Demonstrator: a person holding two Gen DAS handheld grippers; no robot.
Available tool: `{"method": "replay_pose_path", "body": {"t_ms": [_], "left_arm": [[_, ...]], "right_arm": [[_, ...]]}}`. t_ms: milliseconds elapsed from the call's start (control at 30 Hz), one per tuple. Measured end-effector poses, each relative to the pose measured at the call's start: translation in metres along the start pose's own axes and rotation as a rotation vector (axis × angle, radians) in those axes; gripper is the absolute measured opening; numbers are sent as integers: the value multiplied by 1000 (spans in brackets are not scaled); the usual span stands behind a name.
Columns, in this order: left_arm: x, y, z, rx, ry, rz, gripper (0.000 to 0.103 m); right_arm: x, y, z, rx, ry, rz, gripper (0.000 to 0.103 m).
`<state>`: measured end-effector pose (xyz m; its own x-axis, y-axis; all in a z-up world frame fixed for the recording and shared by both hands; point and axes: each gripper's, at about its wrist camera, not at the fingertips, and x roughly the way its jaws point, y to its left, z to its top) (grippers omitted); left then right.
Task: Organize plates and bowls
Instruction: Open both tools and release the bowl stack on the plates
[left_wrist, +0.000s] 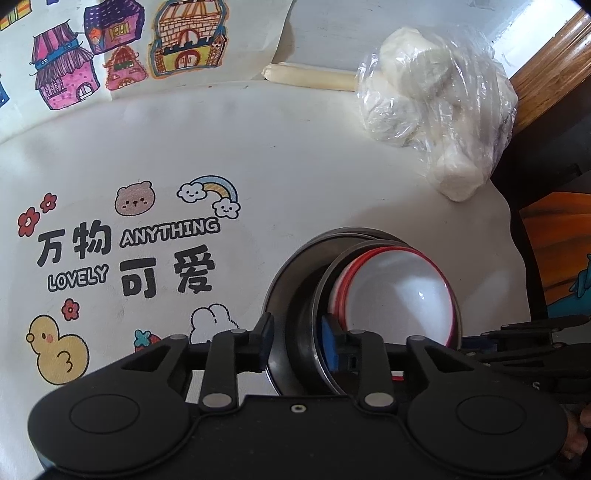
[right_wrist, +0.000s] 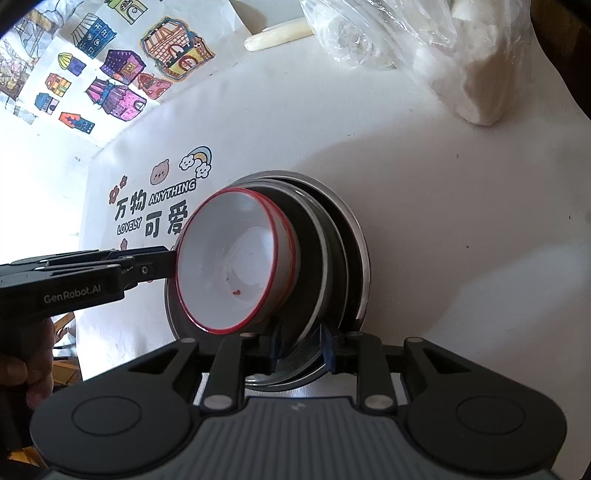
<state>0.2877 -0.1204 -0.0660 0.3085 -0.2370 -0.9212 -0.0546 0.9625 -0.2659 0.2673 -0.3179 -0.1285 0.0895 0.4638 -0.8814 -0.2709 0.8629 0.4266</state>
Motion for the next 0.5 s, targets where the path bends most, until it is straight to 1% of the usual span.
{"method": "replay_pose_path", "body": {"t_ms": [33, 100, 133, 167, 200, 467, 500], "left_arm": [[0, 0, 0, -1, 2, 3, 33], [-1, 0, 0, -6, -2, 7, 34], [-2, 0, 0, -8, -3, 9, 36], [-3, 1, 0, -10, -5, 11, 37], [-4, 1, 0, -11, -8, 10, 41], [-11, 2, -4, -31, -33, 43, 57], [-12, 3, -4, -35, -39, 47, 60]], "right_arm": [[0, 1, 0, -5, 2, 0, 34], [0, 3, -1, -14, 0, -2, 35], [-1, 3, -1, -15, -4, 1, 40], [-1, 3, -1, -17, -6, 3, 42], [-2, 3, -1, -20, -8, 4, 45], [-5, 5, -1, -56, -9, 31, 60], [-6, 5, -1, -60, -10, 35, 63]]}}
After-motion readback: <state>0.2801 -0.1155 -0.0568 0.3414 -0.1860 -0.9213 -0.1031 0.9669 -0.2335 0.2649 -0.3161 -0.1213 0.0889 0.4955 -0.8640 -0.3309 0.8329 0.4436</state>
